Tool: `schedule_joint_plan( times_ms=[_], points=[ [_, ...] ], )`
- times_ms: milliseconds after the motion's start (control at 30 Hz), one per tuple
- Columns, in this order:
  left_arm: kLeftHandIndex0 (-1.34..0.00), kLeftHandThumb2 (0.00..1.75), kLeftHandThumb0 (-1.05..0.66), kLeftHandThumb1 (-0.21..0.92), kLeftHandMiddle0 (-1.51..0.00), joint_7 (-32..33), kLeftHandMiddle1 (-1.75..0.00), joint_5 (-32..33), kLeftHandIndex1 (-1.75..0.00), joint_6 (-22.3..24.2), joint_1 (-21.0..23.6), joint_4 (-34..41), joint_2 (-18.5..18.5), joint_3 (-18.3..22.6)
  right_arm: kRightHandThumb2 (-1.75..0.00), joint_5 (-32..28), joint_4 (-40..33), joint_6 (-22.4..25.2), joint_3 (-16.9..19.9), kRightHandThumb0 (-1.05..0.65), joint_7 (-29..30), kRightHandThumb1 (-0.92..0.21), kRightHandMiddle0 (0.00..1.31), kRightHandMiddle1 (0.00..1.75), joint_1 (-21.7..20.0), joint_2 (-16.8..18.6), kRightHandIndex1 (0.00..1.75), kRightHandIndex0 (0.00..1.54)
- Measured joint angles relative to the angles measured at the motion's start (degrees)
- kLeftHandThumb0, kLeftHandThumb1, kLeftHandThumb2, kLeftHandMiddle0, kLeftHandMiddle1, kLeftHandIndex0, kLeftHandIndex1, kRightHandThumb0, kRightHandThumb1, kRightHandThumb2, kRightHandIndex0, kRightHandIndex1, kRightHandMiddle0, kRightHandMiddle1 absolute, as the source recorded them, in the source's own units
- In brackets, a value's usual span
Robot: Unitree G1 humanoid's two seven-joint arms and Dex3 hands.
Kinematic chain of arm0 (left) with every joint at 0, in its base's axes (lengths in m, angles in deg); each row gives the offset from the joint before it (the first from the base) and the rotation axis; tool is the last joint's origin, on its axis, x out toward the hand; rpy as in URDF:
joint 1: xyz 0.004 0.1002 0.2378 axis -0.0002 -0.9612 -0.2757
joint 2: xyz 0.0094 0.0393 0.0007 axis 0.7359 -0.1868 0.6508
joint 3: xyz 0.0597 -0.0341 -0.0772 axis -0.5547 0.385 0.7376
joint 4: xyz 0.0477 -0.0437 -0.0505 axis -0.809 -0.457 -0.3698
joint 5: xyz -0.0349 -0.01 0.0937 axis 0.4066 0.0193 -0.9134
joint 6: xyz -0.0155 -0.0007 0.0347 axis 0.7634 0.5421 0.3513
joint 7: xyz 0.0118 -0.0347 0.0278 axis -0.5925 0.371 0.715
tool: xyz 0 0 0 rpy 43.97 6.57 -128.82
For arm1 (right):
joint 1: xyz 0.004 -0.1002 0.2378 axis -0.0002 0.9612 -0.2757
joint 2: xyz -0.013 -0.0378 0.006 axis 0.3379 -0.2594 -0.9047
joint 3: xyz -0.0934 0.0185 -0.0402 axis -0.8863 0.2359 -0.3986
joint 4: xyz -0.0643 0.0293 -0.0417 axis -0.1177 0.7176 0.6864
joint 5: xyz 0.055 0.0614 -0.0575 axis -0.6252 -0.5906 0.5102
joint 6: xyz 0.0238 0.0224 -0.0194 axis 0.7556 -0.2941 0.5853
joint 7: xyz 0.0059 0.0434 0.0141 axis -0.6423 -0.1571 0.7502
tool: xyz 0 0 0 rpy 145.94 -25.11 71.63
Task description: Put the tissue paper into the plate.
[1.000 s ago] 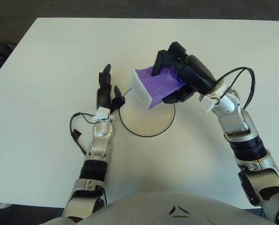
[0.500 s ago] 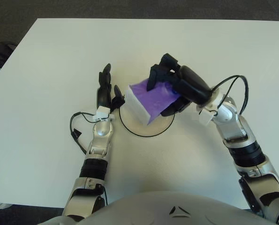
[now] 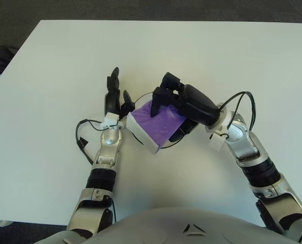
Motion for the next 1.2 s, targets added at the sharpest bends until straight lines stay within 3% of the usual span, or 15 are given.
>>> schedule_joint_plan(
  times_ms=[367,1200],
  points=[
    [0.00,1.02,-0.88,0.92,-0.15,0.01,0.00,-0.06,-0.32,0.53,-0.10,0.22,0.02,-0.18,-1.29,-0.24,1.86,-2.72,-0.86,-0.46,-0.63,-0.34,0.59,1.75,-0.32,1.02,1.75,1.15],
    [0.00,1.03,-0.91,0.92,-0.14,-0.03,-0.01,0.29,-0.24,-1.91,0.62,-2.02,0.73,-0.20,-1.28,0.00,4.87,-3.00,0.84,-0.46,0.68,-0.34,0.58,1.75,-2.37,3.66,1.75,1.14]
  ],
)
